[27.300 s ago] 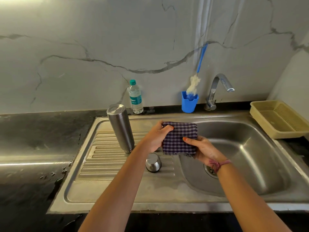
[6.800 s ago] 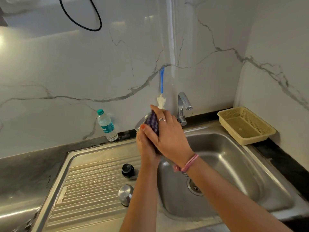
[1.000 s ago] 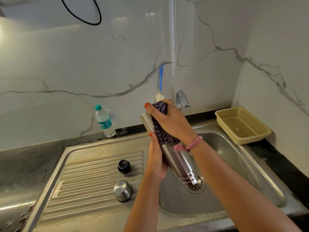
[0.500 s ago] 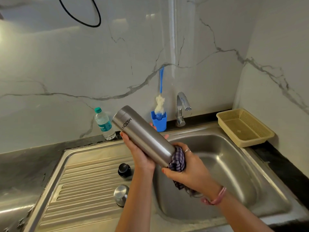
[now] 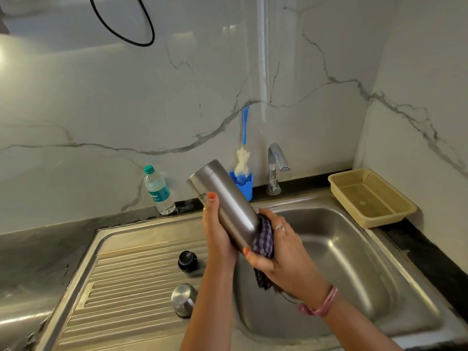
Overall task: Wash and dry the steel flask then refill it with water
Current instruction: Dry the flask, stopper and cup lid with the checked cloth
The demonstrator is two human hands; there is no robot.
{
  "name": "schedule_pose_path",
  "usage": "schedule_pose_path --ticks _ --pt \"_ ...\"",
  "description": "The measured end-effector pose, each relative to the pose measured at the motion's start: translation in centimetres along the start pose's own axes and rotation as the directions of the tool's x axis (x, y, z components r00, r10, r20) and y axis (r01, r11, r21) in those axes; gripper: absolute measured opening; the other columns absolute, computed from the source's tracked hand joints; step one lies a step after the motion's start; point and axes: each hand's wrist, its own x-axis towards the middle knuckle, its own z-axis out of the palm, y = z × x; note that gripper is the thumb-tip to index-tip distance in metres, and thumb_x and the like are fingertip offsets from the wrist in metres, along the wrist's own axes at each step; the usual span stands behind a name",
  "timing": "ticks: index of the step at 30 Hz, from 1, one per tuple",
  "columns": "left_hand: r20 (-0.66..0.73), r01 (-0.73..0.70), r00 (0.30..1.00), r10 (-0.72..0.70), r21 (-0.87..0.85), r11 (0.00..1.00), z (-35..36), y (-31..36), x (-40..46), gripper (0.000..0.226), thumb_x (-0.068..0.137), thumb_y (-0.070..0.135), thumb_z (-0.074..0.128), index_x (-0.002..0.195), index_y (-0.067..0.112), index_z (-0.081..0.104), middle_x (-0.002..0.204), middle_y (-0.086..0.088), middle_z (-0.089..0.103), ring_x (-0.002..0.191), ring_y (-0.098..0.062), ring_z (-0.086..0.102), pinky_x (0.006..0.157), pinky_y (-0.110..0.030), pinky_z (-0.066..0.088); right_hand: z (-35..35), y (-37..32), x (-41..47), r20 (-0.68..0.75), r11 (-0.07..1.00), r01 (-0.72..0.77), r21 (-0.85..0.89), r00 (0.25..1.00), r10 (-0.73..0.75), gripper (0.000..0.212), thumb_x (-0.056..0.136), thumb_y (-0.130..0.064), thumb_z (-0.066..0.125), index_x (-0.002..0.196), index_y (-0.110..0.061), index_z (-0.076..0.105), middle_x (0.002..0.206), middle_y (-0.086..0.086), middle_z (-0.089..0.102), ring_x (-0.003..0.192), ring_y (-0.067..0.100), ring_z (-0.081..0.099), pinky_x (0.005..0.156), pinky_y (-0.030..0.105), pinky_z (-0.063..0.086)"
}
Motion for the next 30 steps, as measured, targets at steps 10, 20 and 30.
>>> schedule_pose_path --ticks 10,20,30 --pt "0.104 0.014 0.994 -0.035 0.197 0.98 1.4 -1.3 -1.9 0.115 0.051 0.079 0.077 0.125 -0.004 0.05 0.096 -0.015 0.068 0.078 -0.021 0.069 0.068 -0.032 0.058 -3.4 -5.3 8.6 -0.13 0.969 0.091 0.228 0.99 -0.062 0.087 0.071 -0.076 0.05 0.137 -0.02 0.038 0.106 0.0 0.059 0.098 0.017 0.061 0.092 0.043 0.051" --pt "0.052 -0.03 0.998 0.029 0.01 1.0 -0.3 1.0 0.2 0.062 0.072 0.07 0.061 0.101 0.015 0.068 0.082 -0.007 0.07 0.075 -0.022 0.066 0.062 -0.031 0.056 -0.3 3.0 -0.3 0.318 0.797 -0.271 0.54 0.942 0.105 0.069 0.072 -0.017 0.085 0.128 -0.025 0.047 0.112 -0.002 0.068 0.102 0.012 0.067 0.088 0.028 0.053" --pt "-0.17 0.016 0.985 0.003 0.112 0.994 2.3 1.3 1.2 0.074 0.061 0.057 0.083 0.12 0.025 0.052 0.107 -0.006 0.065 0.1 -0.027 0.066 0.096 -0.053 0.053 -0.5 4.3 -0.8 0.006 0.988 -0.146 0.055 0.989 0.146 0.076 0.058 -0.056 0.077 0.122 -0.049 0.035 0.104 -0.028 0.056 0.092 -0.001 0.059 0.075 0.009 0.043"
